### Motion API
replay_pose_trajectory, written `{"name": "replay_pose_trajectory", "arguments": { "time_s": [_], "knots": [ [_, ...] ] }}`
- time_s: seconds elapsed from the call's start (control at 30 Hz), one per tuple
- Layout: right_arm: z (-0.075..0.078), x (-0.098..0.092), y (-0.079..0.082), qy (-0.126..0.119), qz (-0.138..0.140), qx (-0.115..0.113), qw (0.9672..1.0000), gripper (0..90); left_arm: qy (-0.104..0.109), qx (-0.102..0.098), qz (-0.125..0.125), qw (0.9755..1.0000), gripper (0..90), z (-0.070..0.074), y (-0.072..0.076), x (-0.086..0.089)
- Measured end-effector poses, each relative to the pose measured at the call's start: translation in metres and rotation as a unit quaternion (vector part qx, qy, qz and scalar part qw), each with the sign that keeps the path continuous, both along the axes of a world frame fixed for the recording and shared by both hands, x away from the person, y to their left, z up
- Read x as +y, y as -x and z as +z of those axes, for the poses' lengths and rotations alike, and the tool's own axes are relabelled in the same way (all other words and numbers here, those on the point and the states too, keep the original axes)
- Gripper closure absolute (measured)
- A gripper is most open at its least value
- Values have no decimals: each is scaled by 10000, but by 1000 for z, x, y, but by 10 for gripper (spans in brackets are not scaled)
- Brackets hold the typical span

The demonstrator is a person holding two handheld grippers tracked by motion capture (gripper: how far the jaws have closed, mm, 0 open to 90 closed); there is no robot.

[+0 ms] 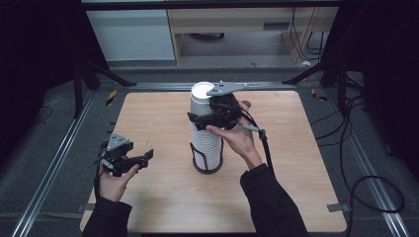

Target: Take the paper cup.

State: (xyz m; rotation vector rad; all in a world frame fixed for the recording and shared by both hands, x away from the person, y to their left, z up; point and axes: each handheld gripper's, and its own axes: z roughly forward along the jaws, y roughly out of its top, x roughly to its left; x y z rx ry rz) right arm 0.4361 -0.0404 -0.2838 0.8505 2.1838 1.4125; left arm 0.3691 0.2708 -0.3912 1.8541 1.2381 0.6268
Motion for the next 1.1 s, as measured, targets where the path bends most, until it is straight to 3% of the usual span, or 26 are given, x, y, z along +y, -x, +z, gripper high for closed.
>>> {"name": "replay_pose_trajectory", "arguments": {
  "time_s": [0.6, 0.67, 0.7, 0.73, 0.83, 1.1],
  "knots": [
    [0, 0, 0, -44, 115, -108, 9999, 145, -32, 67, -62, 10000, 197, -2, -1, -2],
    [10, -6, 3, -446, 104, -315, 9985, 152, -36, 83, -72, 9999, 197, -3, -1, -3],
    [18, -8, 4, -562, 142, -257, 9980, 153, -36, 83, -72, 9999, 197, -3, -1, -3],
    [23, -9, 4, -548, 166, -247, 9981, 153, -53, 87, -88, 9999, 196, -3, -1, -3],
    [35, -5, 9, -212, 117, -419, 9988, 155, -61, 108, -104, 9999, 196, -3, -1, -4],
    [52, -3, 9, -182, 125, -555, 9982, 160, -36, 110, -127, 9999, 197, -3, -2, -3]
  ]
}}
